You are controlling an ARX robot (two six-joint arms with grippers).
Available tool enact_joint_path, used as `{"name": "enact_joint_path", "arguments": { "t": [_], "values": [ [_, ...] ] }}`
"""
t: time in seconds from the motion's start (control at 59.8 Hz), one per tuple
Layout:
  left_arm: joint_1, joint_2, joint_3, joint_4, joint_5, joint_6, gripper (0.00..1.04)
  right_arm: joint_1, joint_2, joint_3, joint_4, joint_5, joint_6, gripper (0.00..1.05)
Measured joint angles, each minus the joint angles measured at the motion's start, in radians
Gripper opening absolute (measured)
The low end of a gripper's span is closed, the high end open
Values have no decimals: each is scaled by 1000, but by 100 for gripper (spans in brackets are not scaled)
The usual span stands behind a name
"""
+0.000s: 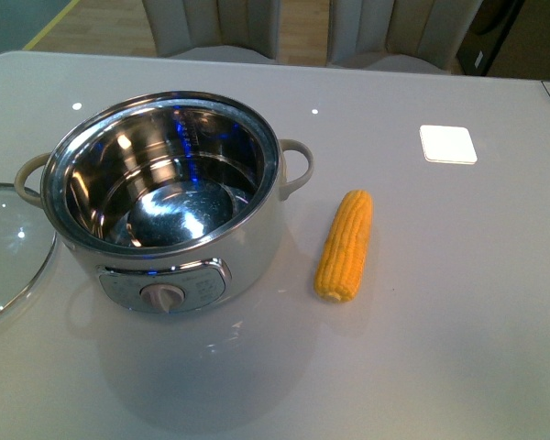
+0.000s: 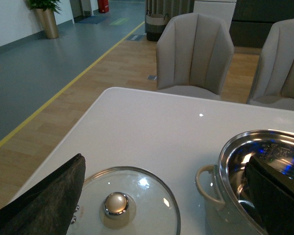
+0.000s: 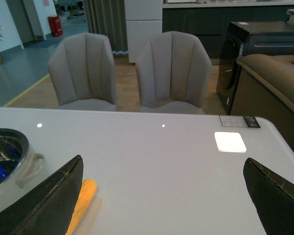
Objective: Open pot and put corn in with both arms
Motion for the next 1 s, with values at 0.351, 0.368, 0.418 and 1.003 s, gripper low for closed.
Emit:
{"name": "enact_joint_path", "arguments": {
  "t": [0.351,0.368,0.418,1.003],
  "values": [
    [-6,-200,-32,-139,1,-40,98,0,0,0,0,0,0,96],
    [-6,-200,-32,-139,1,-40,98,0,0,0,0,0,0,96],
    [-6,-200,-32,-139,1,-40,98,0,0,0,0,0,0,96],
    [-196,-492,-61,-326,-112,-34,18,0,0,0,0,0,0,96]
  ]
}}
